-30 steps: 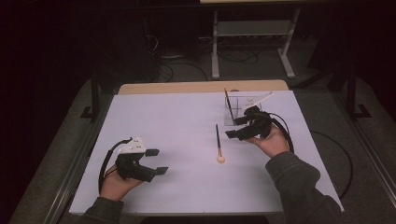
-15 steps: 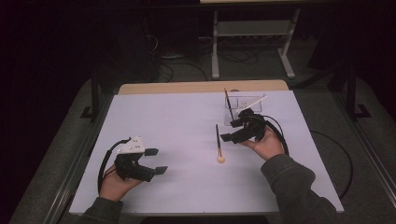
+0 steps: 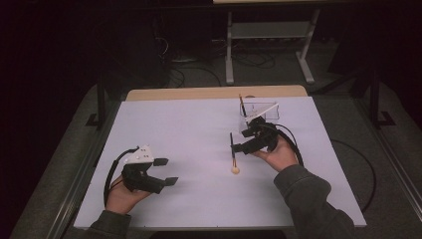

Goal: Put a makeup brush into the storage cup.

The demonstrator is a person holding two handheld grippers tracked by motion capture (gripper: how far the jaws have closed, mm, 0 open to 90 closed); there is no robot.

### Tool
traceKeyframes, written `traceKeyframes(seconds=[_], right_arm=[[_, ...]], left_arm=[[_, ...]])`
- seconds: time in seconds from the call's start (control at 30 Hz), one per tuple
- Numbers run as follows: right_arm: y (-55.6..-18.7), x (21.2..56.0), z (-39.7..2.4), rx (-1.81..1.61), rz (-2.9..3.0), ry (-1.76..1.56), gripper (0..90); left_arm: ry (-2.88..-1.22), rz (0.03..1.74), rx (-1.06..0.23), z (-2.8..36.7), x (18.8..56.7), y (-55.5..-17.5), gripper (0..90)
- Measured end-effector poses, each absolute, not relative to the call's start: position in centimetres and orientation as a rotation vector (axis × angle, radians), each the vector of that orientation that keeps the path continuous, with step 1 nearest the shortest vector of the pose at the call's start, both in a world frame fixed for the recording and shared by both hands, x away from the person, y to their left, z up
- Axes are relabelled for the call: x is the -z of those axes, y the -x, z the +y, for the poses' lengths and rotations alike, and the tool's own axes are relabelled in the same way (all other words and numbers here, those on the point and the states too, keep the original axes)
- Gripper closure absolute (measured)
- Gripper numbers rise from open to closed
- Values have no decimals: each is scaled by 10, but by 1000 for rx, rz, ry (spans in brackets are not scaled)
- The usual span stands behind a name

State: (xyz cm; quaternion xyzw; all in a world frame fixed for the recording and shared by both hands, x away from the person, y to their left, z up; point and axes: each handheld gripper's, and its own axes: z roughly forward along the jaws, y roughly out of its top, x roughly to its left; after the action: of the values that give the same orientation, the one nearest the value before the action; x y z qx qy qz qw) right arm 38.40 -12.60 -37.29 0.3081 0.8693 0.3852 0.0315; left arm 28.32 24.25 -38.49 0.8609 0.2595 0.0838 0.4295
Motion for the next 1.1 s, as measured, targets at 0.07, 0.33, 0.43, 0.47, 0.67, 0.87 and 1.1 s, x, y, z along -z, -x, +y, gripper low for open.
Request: traceKeyframes(seconds=[0.07,0.33,0.43,0.47,0.67,0.87,1.1], right_arm=[[-384,374,-123,-1174,2689,-958,229],[-389,384,-114,-1122,2711,-981,262],[-391,387,-111,-1106,2714,-1008,269],[-391,388,-110,-1103,2715,-1015,272],[-394,396,-106,-1067,2719,-1039,277],[-395,405,-103,-1039,2732,-1050,270],[-394,411,-100,-1024,2747,-1061,282]], left_arm=[[-2149,647,-210,242,385,-283,242],[-2145,650,-210,244,385,-283,242],[-2147,640,-218,245,384,-284,242],[-2147,639,-219,245,384,-284,242],[-2144,647,-216,245,384,-283,242],[-2141,653,-214,245,384,-283,242],[-2144,655,-216,246,384,-283,242]])
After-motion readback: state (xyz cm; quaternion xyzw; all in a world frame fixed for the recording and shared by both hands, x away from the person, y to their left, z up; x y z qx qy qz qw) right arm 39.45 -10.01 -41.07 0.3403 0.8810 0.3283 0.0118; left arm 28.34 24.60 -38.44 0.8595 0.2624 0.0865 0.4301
